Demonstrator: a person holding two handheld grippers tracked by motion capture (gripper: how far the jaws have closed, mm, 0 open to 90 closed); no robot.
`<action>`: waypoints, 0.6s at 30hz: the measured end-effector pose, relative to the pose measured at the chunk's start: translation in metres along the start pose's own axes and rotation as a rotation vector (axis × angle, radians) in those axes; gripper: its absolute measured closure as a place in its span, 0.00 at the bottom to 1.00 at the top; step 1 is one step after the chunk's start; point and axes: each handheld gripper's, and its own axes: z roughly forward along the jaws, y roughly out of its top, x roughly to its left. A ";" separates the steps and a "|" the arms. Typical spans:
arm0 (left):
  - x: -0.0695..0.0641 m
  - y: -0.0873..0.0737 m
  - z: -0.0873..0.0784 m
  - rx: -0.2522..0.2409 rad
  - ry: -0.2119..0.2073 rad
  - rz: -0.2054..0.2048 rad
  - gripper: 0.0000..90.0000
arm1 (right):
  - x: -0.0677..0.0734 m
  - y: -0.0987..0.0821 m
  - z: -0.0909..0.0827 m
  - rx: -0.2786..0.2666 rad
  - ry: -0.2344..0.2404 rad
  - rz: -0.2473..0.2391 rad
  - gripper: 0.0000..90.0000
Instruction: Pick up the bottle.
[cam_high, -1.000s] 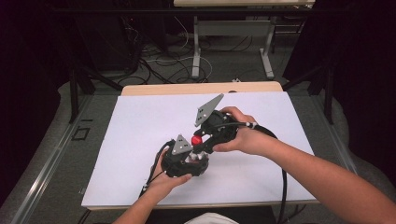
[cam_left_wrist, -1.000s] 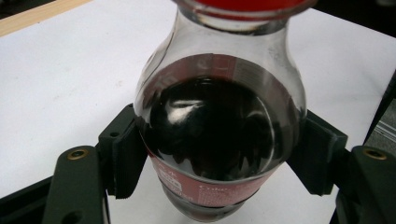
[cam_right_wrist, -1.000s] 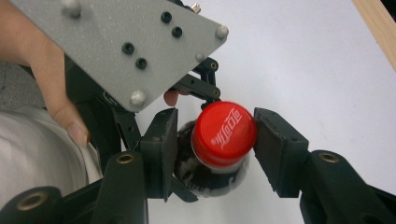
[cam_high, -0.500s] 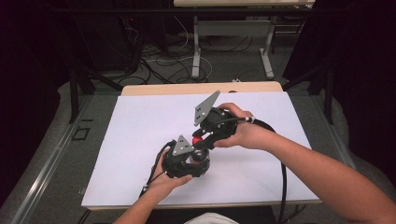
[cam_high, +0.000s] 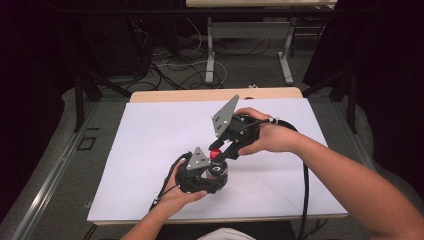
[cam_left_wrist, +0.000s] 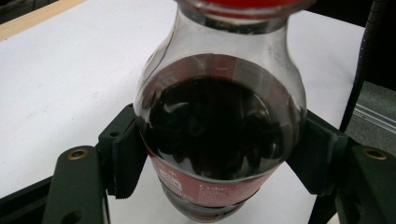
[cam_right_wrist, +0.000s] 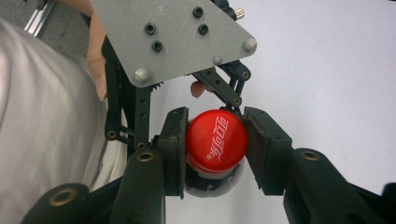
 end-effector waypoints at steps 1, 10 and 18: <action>-0.001 0.000 0.000 0.000 -0.006 -0.001 0.33 | 0.000 0.000 0.000 0.000 0.012 -0.011 0.68; 0.001 0.001 -0.001 -0.004 -0.038 -0.001 0.33 | -0.001 0.001 -0.001 0.001 0.036 -0.047 0.67; 0.007 0.000 -0.003 -0.002 0.030 -0.037 0.33 | 0.006 0.000 0.002 0.000 -0.091 0.123 0.44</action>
